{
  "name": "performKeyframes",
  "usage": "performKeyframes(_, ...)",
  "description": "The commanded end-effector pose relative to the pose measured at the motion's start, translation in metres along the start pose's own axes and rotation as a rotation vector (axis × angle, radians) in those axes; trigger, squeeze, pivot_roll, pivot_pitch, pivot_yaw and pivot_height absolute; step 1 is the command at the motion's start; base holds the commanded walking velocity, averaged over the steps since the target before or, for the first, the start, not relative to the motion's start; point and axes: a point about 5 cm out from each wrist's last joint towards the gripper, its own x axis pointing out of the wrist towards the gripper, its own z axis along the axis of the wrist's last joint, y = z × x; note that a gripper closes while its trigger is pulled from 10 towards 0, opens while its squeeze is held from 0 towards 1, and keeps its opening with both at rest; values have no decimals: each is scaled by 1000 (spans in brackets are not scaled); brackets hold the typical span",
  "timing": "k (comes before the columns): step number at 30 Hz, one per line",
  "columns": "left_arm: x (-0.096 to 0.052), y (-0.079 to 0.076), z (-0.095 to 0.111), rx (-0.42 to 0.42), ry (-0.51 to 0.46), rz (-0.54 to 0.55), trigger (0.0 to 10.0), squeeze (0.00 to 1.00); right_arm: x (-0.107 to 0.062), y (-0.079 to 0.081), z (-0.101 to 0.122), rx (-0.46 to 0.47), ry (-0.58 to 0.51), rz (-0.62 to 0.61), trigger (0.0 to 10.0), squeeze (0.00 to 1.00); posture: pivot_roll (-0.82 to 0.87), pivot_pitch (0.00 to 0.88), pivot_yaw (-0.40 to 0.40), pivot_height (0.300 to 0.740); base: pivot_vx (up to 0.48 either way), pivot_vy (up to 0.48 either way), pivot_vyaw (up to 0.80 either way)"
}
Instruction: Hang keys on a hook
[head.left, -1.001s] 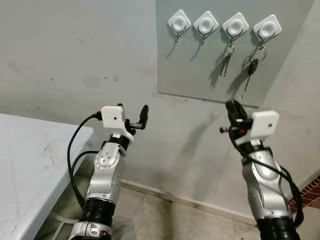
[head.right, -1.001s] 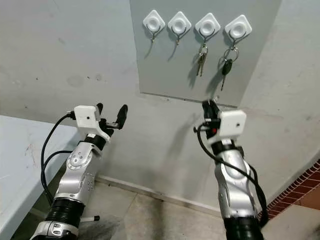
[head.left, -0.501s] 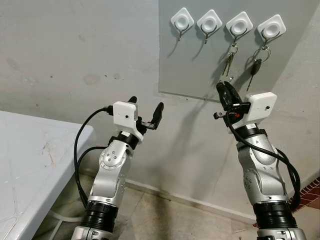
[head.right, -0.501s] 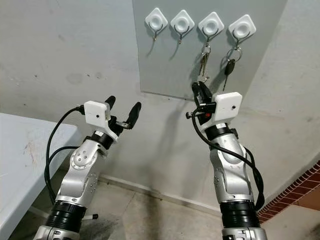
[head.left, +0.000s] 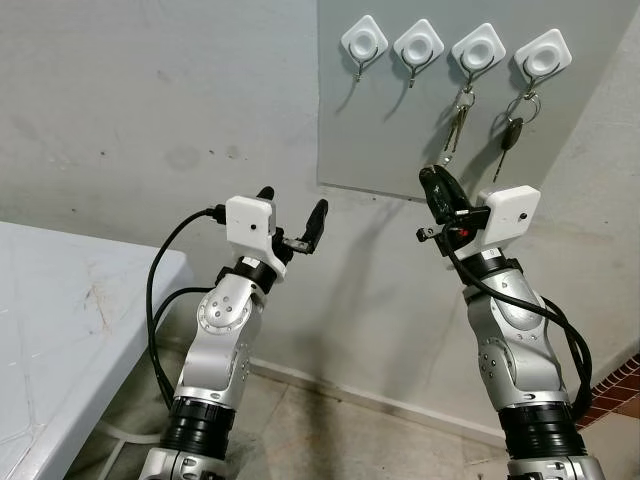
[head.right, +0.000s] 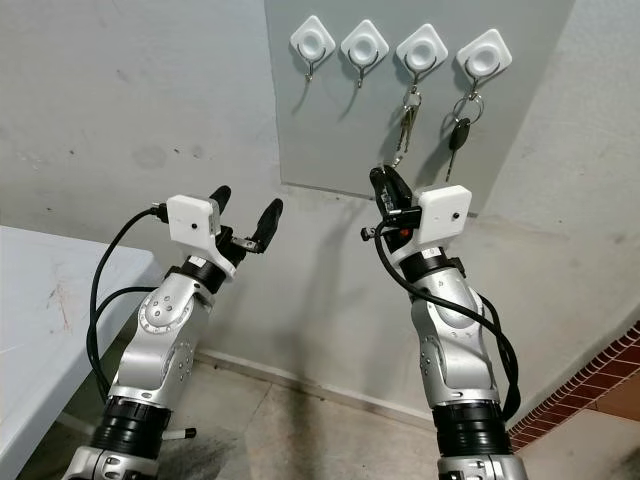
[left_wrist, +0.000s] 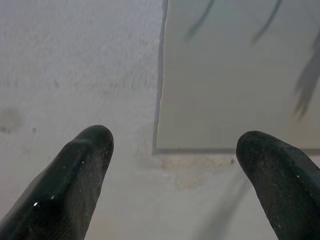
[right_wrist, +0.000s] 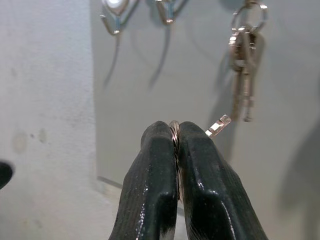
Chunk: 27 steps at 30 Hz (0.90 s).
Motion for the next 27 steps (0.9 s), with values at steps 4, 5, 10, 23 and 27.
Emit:
performKeyframes(4, 4, -7, 8, 41, -17, -60, 10000, 0, 15, 10, 16, 17, -64, 60, 10000, 0, -60, 0, 3, 740, 0, 0, 0)
performKeyframes(5, 5, -7, 9, 36, -19, -64, 10000, 0, 16, 10, 18, 18, -70, 62, 10000, 0, -59, 0, 2, 740, 0, 0, 0)
performKeyframes(10, 7, -11, 14, 19, -29, -74, 10000, 0, 26, 15, 25, 28, -103, 85, 10000, 0, -59, 0, 2, 740, 0, 0, 0)
performKeyframes(23, 13, -18, 23, 12, -53, -108, 10000, 0, 49, 18, 38, 32, -158, 112, 10000, 0, -51, 0, -9, 740, 0, 0, 0)
performKeyframes(27, 14, -18, 25, 8, -54, -110, 10000, 0, 53, 18, 38, 31, -155, 122, 10000, 0, -51, 0, -9, 740, 0, 0, 0)
